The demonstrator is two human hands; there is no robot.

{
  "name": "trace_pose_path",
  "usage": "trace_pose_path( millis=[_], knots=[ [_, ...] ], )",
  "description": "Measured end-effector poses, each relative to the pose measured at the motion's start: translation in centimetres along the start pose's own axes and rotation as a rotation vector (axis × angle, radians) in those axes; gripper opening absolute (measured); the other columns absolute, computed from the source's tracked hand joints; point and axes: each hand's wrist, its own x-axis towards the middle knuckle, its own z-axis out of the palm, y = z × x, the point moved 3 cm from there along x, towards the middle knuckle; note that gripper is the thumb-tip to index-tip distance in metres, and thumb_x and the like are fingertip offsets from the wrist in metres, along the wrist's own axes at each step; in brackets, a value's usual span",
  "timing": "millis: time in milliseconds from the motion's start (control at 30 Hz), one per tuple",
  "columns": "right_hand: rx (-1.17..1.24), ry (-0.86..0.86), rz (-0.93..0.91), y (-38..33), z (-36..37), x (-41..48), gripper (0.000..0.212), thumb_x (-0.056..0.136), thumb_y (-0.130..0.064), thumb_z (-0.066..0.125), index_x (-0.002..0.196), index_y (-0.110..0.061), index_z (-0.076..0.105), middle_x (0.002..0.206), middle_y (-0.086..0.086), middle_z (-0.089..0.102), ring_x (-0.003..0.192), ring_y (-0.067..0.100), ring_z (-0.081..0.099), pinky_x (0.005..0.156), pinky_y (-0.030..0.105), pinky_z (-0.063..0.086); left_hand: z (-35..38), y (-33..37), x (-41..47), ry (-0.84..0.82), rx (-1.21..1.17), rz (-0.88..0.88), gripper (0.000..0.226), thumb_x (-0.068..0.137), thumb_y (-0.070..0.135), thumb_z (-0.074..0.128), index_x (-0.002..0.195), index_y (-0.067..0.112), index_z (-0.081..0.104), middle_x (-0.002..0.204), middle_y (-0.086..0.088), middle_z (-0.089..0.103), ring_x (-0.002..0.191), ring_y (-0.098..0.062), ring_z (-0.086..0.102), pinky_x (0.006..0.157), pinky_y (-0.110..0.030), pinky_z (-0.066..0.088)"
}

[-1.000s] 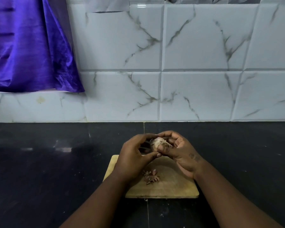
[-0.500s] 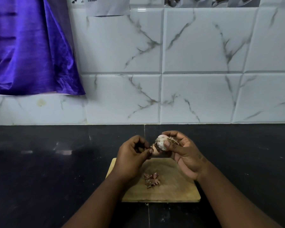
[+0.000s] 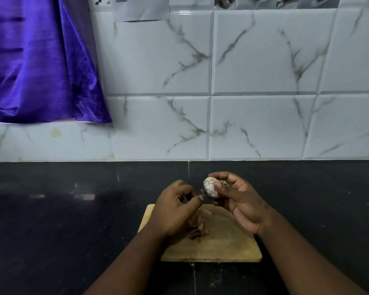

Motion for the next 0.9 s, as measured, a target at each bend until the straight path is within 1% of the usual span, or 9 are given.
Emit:
trace_pose_path(
  millis=[133, 267, 333, 400, 467, 533, 667, 833, 900],
  knots=[
    [0.063, -0.031, 0.032, 0.2, 0.2, 0.0, 0.041, 0.086, -0.008, 0.071, 0.125, 0.000, 0.065, 0.112, 0.021, 0.072, 0.095, 0.029, 0.071, 0.083, 0.039, 0.060, 0.1, 0.0, 0.1, 0.024, -0.122, 0.013, 0.009, 0.088, 0.033, 0.071, 0.096, 0.031, 0.071, 0.098, 0.010, 0.068, 0.089, -0.010, 0.065, 0.077, -0.034, 0.056],
    [0.101, -0.079, 0.032, 0.2, 0.2, 0.0, 0.046, 0.076, -0.014, 0.085, 0.118, -0.002, 0.070, 0.111, 0.023, 0.072, 0.095, 0.030, 0.072, 0.082, 0.036, 0.063, 0.3, 0.1, 0.0, -0.016, -0.205, -0.006, 0.008, 0.095, 0.021, 0.073, 0.094, 0.028, 0.071, 0.092, 0.003, 0.071, 0.081, -0.018, 0.066, 0.071, -0.042, 0.057],
    [0.105, -0.103, 0.026, 0.2, 0.2, 0.0, 0.048, 0.073, -0.008, 0.086, 0.118, -0.001, 0.070, 0.110, 0.021, 0.073, 0.095, 0.028, 0.073, 0.080, 0.034, 0.063, 0.3, 0.1, 0.0, -0.006, -0.231, -0.024, 0.008, 0.096, 0.018, 0.072, 0.091, 0.024, 0.071, 0.088, 0.000, 0.071, 0.080, -0.023, 0.065, 0.071, -0.045, 0.056],
    [0.073, -0.087, 0.016, 0.2, 0.2, 0.0, 0.046, 0.074, 0.002, 0.078, 0.119, -0.001, 0.069, 0.110, 0.020, 0.073, 0.098, 0.028, 0.072, 0.083, 0.035, 0.063, 0.2, 0.1, 0.0, 0.033, -0.228, -0.036, 0.010, 0.095, 0.016, 0.072, 0.089, 0.024, 0.070, 0.084, 0.002, 0.069, 0.074, -0.016, 0.062, 0.067, -0.039, 0.053],
    [0.013, -0.053, 0.012, 0.2, 0.1, 0.0, 0.048, 0.071, 0.003, 0.079, 0.118, -0.003, 0.070, 0.111, 0.019, 0.073, 0.102, 0.029, 0.070, 0.086, 0.036, 0.062, 0.0, 0.2, 0.0, 0.083, -0.198, -0.031, 0.012, 0.092, 0.016, 0.071, 0.092, 0.028, 0.068, 0.087, 0.008, 0.068, 0.075, -0.009, 0.061, 0.066, -0.033, 0.053],
    [-0.057, -0.008, 0.003, 0.1, 0.1, 0.0, 0.045, 0.073, -0.002, 0.081, 0.117, -0.004, 0.072, 0.109, 0.018, 0.074, 0.099, 0.028, 0.070, 0.082, 0.036, 0.061, -0.4, 0.5, 0.0, 0.136, -0.140, 0.035, 0.016, 0.087, 0.022, 0.070, 0.101, 0.031, 0.068, 0.098, 0.013, 0.067, 0.083, -0.007, 0.062, 0.070, -0.030, 0.055],
    [-0.163, 0.016, -0.011, 0.0, 0.2, -0.2, 0.038, 0.080, -0.019, 0.078, 0.116, -0.007, 0.073, 0.109, 0.017, 0.075, 0.093, 0.025, 0.070, 0.076, 0.036, 0.057, -0.8, 1.4, -0.2, 0.152, -0.032, 0.206, 0.032, 0.084, 0.028, 0.079, 0.114, 0.031, 0.068, 0.110, 0.016, 0.063, 0.089, -0.012, 0.060, 0.071, -0.013, 0.048],
    [-0.148, -0.029, 0.012, 0.1, 0.5, -0.4, 0.039, 0.082, -0.018, 0.077, 0.118, -0.005, 0.070, 0.098, 0.016, 0.074, 0.087, 0.024, 0.071, 0.075, 0.037, 0.059, -0.6, 1.3, 0.0, 0.145, -0.002, 0.231, 0.024, 0.083, 0.021, 0.087, 0.105, 0.028, 0.079, 0.106, 0.016, 0.060, 0.094, -0.010, 0.060, 0.071, -0.013, 0.048],
    [-0.154, -0.044, 0.016, 0.3, 0.5, -0.4, 0.042, 0.079, -0.013, 0.079, 0.120, -0.006, 0.070, 0.105, 0.017, 0.073, 0.093, 0.025, 0.070, 0.077, 0.036, 0.059, -0.6, 1.2, 0.1, 0.183, -0.016, 0.230, 0.018, 0.083, 0.016, 0.087, 0.097, 0.025, 0.080, 0.104, 0.014, 0.061, 0.095, -0.010, 0.062, 0.072, -0.015, 0.049]
  ],
)
